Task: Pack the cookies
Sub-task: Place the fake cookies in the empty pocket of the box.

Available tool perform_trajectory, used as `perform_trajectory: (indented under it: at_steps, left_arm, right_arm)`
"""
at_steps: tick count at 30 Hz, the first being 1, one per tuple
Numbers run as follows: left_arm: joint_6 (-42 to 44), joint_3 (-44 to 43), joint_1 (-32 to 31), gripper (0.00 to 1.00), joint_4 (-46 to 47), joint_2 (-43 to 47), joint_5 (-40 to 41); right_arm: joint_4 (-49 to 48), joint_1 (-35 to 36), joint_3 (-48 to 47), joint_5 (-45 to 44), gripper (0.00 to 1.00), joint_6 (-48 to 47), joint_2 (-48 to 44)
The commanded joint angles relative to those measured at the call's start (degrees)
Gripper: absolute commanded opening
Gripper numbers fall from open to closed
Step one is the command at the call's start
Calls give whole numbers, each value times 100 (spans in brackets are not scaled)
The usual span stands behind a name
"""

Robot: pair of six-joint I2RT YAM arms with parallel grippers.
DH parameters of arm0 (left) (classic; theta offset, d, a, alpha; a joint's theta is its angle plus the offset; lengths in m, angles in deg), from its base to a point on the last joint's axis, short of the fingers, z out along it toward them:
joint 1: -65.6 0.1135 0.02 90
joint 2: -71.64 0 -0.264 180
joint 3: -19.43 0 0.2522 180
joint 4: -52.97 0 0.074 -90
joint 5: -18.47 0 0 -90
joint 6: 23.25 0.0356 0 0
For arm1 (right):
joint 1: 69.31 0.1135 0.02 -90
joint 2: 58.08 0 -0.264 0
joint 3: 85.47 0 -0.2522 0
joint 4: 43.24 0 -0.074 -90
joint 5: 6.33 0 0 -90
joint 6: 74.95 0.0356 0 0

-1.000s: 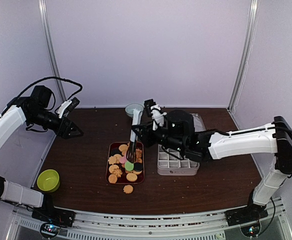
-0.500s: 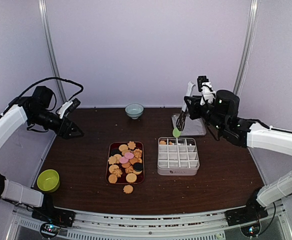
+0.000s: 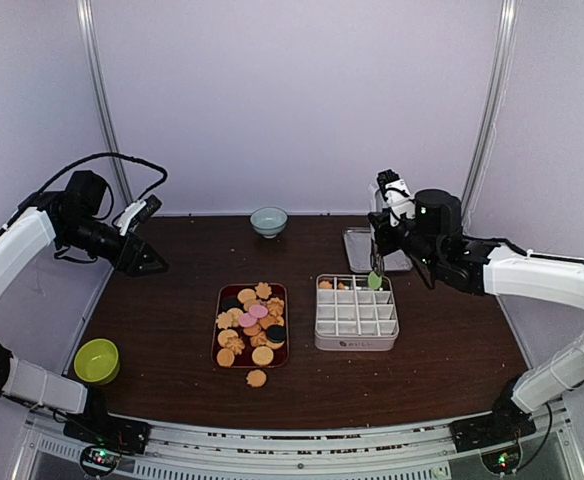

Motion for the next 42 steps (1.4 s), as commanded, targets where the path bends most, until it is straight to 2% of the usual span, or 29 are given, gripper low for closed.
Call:
perform_trajectory:
  at_steps: [1,17,18,20,21,25,29,35,42]
  left_arm:
    - [-84,-146,41,73,-15,60,-86]
    - [-82,-163,46,73,-15,127,-47]
    - [-81,-171,43,73,-15,136,-48]
    - [-85,-187,46,73,-15,148,-33]
    - [-81,-194,45,74,-15,149,-30]
    - [-91,-208,46,73,-15,149,-55]
    - [-93,-184,42,73,-15,149,-57]
    - [-91,-156,43,73,-15,141,-75]
    - [-65,-80,45,73,-15,140,-17]
  right_arm:
    - [-110,-30,-305,125,0,-92,91]
    - [47,78,-598,338,0,-300,514]
    - [71,98,-625,319,3,-336,525]
    - [98,126,-665,318,18,-362,531]
    - [107,140,-680,340,22,-359,518]
    - [80,190,-730,388,34,-298,439]
    - [47,229,-771,458,37,-214,321]
    - [13,394,-836,600,36,-101,128]
    - [-156,1331,-1249,499,36,-68,443]
